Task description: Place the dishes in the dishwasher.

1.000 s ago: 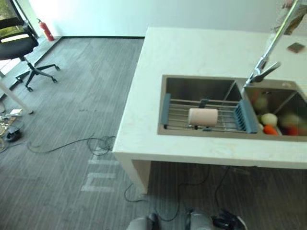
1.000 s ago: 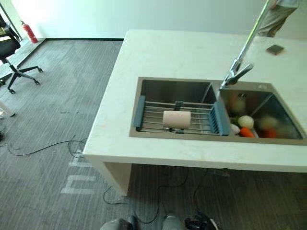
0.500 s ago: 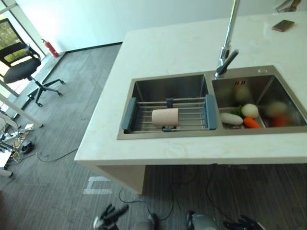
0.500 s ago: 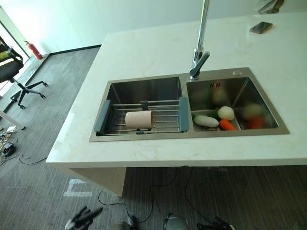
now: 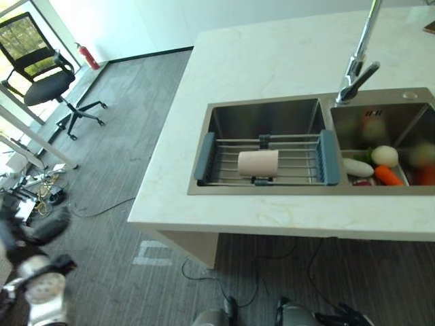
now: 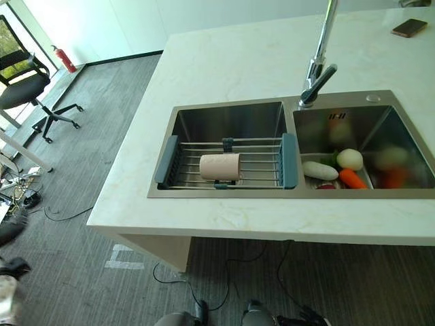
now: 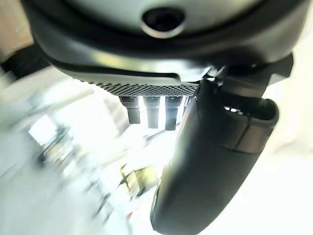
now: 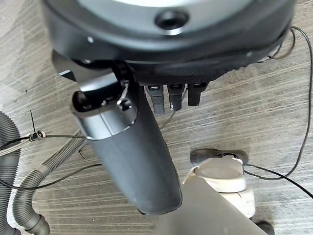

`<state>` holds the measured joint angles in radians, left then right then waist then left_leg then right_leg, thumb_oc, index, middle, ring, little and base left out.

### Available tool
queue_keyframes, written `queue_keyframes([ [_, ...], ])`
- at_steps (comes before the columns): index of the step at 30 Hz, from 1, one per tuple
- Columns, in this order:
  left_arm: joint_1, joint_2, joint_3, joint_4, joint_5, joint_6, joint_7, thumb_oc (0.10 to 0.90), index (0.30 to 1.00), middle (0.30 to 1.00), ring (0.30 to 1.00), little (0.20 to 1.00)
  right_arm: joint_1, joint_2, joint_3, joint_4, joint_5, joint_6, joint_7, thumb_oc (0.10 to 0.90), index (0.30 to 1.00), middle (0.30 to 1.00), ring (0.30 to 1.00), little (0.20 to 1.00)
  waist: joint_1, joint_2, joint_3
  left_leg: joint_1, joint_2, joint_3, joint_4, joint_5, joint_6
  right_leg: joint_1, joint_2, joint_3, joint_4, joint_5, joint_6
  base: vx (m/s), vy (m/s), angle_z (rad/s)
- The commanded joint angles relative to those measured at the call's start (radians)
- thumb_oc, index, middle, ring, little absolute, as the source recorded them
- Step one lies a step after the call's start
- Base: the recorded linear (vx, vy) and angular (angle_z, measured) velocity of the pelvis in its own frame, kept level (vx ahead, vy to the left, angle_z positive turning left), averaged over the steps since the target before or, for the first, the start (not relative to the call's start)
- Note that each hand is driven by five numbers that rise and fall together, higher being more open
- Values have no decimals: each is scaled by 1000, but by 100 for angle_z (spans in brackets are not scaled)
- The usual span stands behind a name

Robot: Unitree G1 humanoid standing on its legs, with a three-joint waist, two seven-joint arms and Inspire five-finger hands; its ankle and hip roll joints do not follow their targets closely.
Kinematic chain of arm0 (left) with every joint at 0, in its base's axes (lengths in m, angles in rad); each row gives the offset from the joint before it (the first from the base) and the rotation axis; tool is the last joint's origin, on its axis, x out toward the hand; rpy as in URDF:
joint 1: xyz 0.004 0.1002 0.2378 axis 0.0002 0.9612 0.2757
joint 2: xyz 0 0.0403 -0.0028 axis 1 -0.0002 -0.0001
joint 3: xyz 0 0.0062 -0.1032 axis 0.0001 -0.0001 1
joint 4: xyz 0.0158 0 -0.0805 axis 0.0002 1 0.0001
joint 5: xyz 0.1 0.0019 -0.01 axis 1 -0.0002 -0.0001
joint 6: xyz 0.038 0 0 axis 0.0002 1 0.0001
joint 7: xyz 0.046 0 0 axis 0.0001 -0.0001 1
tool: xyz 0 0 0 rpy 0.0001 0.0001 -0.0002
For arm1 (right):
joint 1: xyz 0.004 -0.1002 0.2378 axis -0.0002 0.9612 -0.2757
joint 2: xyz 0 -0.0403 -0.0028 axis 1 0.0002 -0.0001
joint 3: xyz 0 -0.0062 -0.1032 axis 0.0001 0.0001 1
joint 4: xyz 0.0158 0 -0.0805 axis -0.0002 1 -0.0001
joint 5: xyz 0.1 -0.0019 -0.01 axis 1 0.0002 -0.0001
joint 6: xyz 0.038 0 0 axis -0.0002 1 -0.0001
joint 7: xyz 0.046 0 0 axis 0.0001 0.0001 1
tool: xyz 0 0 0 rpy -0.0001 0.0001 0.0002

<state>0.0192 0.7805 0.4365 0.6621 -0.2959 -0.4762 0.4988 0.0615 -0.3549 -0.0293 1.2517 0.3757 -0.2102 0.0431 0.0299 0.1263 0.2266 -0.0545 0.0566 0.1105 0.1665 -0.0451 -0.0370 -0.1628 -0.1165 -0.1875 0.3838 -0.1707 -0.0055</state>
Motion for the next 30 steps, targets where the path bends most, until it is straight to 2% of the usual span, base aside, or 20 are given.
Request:
queue_keyframes([
  [1, -50, 186, 107, -57, 106, -218, 140, 800, 900, 900, 900, 900, -16, 1, 8, -7, 41, 5, -25, 800, 900, 900, 900, 900, -13, -6, -31, -49, 8, -4, 133, -223, 21, 106, -46, -44, -84, -96, 90, 0, 0, 0],
  [2, -55, 230, 125, -78, 97, -236, 121, 800, 900, 900, 900, 900, -15, -2, 9, -7, 45, 9, -25, 800, 900, 900, 900, 900, -12, -3, -35, -54, 9, -3, 133, -219, 20, 102, -46, -44, -84, -93, 90, -17, -25, 3],
  [3, -76, 282, 132, -125, 36, -273, 45, 800, 900, 900, 900, 900, -13, -4, 10, -4, 55, 12, -22, 800, 900, 900, 900, 900, -12, -1, -38, -48, 10, -2, 133, -225, 19, 108, -46, -45, -84, -98, 93, -15, -62, 5],
  [4, -130, 326, 113, -228, -117, -282, -159, 800, 900, 900, 900, 900, -12, -3, 12, 3, 60, 12, -13, 800, 900, 900, 900, 900, -15, -2, -44, -44, 13, 3, 133, -229, 16, 111, -46, -46, -84, -100, 96, 3, -72, 6],
  [6, -190, 337, 69, -318, -257, -221, -358, 800, 900, 900, 900, 900, -11, 0, 13, 10, 59, 8, -5, 800, 900, 900, 900, 900, -20, -3, -47, -40, 16, 6, 133, -231, 14, 115, -44, -45, -84, -102, 97, 7, -69, 5],
  [9, -280, 332, -7, -419, -299, -94, -511, 800, 900, 900, 900, 900, -12, 1, 7, 19, 59, 7, 7, 800, 900, 900, 900, 900, -30, -5, -52, -34, 20, 14, 133, -232, 11, 116, -39, -37, -84, -102, 101, 22, -58, -5],
  [14, -460, 343, -216, -500, -161, 98, -611, 800, 900, 900, 900, 900, -20, -11, 6, 16, 59, 24, 21, 800, 900, 900, 900, 900, -68, -6, -56, -32, 33, 43, 133, -227, 7, 104, -30, -12, -84, -92, 105, 4, -41, -17],
  [18, -605, 354, -390, -486, -96, 210, -682, 800, 900, 900, 900, 900, -20, -26, -4, 13, 50, 32, 27, 800, 900, 900, 900, 900, -95, -7, -55, -28, 39, 65, 133, -228, 6, 96, -24, 8, -84, -85, 111, 1, -13, -23],
  [19, -693, 355, -500, -461, -84, 302, -752, 800, 900, 900, 900, 900, -16, -40, -4, 8, 69, 45, 25, 800, 900, 900, 900, 900, -117, -9, -52, -22, 42, 81, 133, -233, 7, 93, -22, 23, -84, -82, 117, 21, -15, -22],
  [20, -751, 353, -580, -444, -67, 347, -771, 800, 900, 900, 900, 900, -12, -47, -10, 8, 83, 59, 25, 800, 900, 900, 900, 900, -128, -10, -50, -19, 43, 87, 133, -234, 8, 90, -18, 31, -84, -79, 118, 11, -15, -35],
  [26, -836, 312, -708, -384, -24, 422, -791, 800, 900, 900, 900, 900, 2, -49, -25, 20, 91, 77, 23, 800, 900, 900, 900, 900, -154, -13, -49, -18, 46, 108, 133, -231, 11, 73, -9, 58, -84, -68, 119, 29, 11, -22],
  [30, -860, 294, -754, -351, 19, 431, -800, 800, 900, 900, 900, 900, 12, -42, -21, 15, 97, 62, 31, 800, 900, 900, 900, 900, -168, -9, -47, -22, 41, 112, 133, -231, 14, 62, -7, 73, -84, -62, 121, 37, 23, -6],
])
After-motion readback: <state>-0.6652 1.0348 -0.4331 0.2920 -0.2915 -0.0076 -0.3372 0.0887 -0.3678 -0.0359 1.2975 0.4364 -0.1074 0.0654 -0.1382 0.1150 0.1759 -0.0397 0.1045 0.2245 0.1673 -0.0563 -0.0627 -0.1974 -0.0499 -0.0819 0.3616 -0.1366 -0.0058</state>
